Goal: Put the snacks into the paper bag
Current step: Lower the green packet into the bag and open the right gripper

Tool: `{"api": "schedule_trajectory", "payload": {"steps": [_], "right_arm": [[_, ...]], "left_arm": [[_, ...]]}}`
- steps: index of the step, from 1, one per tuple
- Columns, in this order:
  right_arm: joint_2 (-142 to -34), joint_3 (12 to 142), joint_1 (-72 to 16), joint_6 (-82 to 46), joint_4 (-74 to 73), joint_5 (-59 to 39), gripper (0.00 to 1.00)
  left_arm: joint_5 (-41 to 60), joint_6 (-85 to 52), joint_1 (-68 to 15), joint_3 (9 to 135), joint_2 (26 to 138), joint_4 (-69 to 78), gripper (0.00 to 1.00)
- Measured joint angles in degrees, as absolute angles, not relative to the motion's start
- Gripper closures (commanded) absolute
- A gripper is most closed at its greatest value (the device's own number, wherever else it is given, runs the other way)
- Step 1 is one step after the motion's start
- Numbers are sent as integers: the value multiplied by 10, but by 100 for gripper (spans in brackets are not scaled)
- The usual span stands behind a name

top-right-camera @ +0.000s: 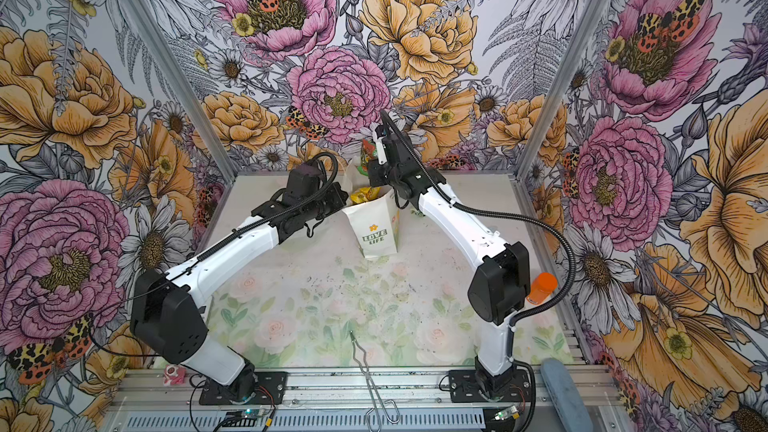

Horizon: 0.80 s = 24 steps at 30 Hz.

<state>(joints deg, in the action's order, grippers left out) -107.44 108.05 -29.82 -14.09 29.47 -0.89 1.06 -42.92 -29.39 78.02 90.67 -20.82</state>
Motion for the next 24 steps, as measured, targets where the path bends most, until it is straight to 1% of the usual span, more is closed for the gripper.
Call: {"api": "schedule_trajectory", "payload": {"steps": [4, 17, 24], "right_arm": [[-1073, 1076, -301, -136, 295, -17, 48], [-1043, 1053, -305, -123, 302, -42, 45], [-987, 1032, -305, -119, 307, -30, 37]], "left_arm": [[11, -429, -294, 780, 908, -208, 100], [11, -429, -293, 788, 914, -208, 100], [11, -429, -292, 788, 914, -208, 100]]}}
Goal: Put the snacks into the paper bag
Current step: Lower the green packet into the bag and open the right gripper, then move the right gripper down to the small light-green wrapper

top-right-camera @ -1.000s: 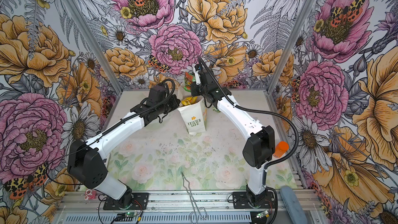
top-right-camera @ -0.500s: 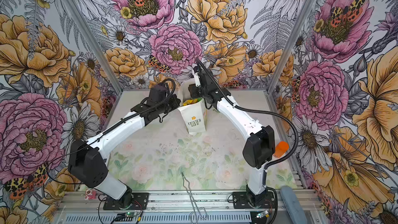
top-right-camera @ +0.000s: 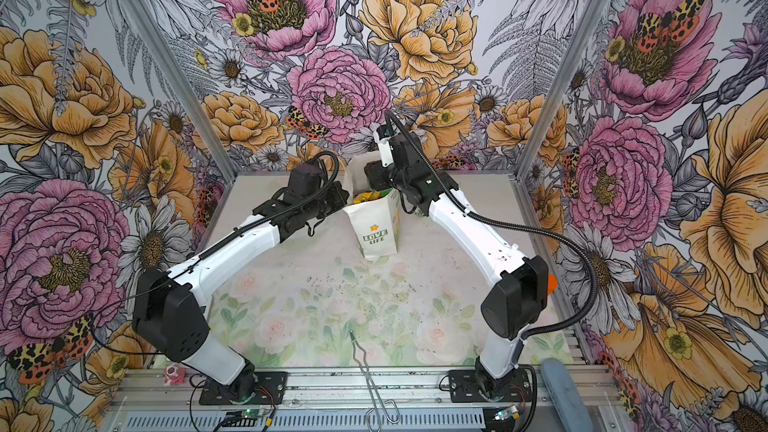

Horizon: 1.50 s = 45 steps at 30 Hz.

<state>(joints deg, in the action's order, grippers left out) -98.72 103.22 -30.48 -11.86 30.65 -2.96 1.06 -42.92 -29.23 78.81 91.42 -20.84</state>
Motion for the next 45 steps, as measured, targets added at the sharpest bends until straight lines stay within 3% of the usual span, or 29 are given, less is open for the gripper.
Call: {"api": "schedule_trajectory", "payload": {"steps": [8, 14, 25, 45], "right_arm": [[-919, 1013, -295, -109, 306, 32, 22], [-899, 990, -233, -150, 306, 57, 9], [-929, 927, -83, -340, 310, 36, 3], [-1171, 976, -63, -446, 335, -56, 0]], "left_arm": [[11, -429, -291, 788, 914, -208, 100], [11, -429, -291, 788, 914, -208, 100], [11, -429, -291, 788, 914, -208, 100], [11, -429, -291, 788, 914, -208, 100]]}}
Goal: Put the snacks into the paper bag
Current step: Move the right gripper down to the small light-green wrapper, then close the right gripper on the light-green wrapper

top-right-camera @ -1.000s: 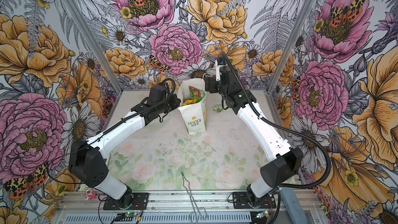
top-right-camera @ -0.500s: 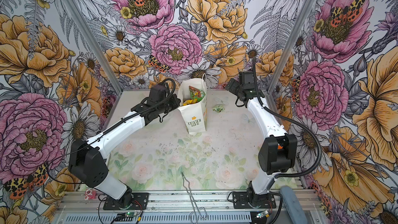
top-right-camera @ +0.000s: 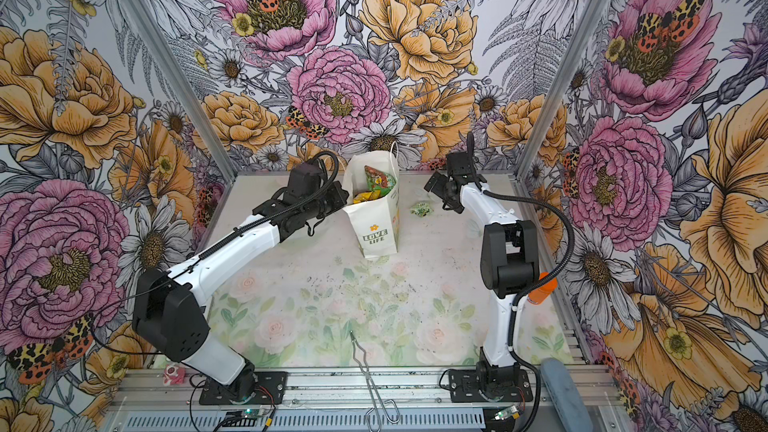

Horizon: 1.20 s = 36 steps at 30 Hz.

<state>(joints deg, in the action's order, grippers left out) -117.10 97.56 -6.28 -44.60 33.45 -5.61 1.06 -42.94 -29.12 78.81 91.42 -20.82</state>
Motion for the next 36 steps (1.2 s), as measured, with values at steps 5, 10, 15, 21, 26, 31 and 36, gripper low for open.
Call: {"api": "schedule_trajectory", "payload": {"steps": [5, 10, 15, 21, 26, 31, 36], "right_arm": [[-1195, 988, -63, -456, 336, -77, 0], [-1216, 997, -67, -457, 336, -89, 2], [-1237, 1016, -77, -461, 336, -98, 5], [-1259, 1023, -91, -466, 336, -102, 6], [-1278, 1032, -96, -467, 336, -102, 8], [-1292, 1034, -98, -467, 337, -102, 12], [-1295, 1035, -98, -463, 341, -101, 19]], "left_arm": [[11, -429, -291, 788, 914, -208, 100], [11, -429, -291, 788, 914, -208, 100], [11, -429, -291, 788, 914, -208, 100], [11, -429, -291, 788, 914, -208, 100], [11, -429, -291, 788, 914, -208, 100], [11, -429, -291, 788, 914, -208, 100], [11, -429, -291, 788, 914, -208, 100]]}}
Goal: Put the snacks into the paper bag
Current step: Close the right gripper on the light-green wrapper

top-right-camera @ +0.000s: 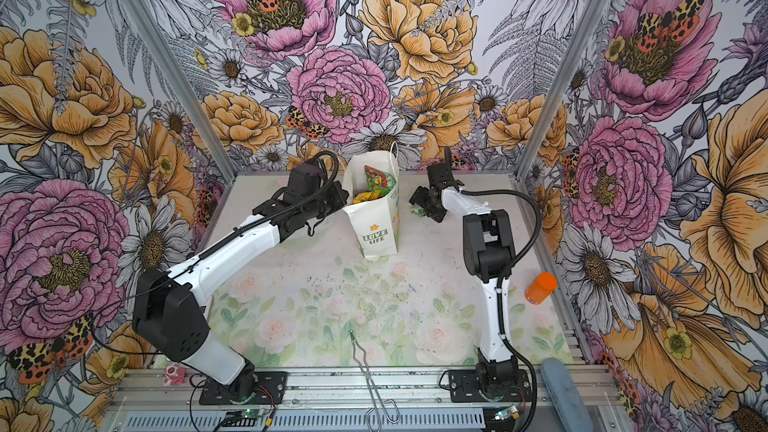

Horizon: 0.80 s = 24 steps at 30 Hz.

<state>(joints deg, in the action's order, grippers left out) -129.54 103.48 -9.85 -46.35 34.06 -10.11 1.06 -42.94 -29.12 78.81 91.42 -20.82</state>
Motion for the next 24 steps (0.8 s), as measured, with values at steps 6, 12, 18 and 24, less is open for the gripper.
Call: {"api": "schedule_trajectory", "payload": {"steps": [6, 12, 18, 24], "right_arm": [[-1296, 1047, -98, -458, 341, -99, 24], [-1305, 1049, -98, -456, 341, -98, 27], [-1323, 1053, -98, -454, 342, -98, 34], [-1329, 1058, -98, -453, 344, -100, 51]], "left_arm": [[11, -429, -291, 788, 914, -208, 100], [11, -429, -291, 788, 914, -208, 100], [11, -429, -291, 788, 914, -208, 100], [11, -429, -291, 788, 914, -208, 100]]}}
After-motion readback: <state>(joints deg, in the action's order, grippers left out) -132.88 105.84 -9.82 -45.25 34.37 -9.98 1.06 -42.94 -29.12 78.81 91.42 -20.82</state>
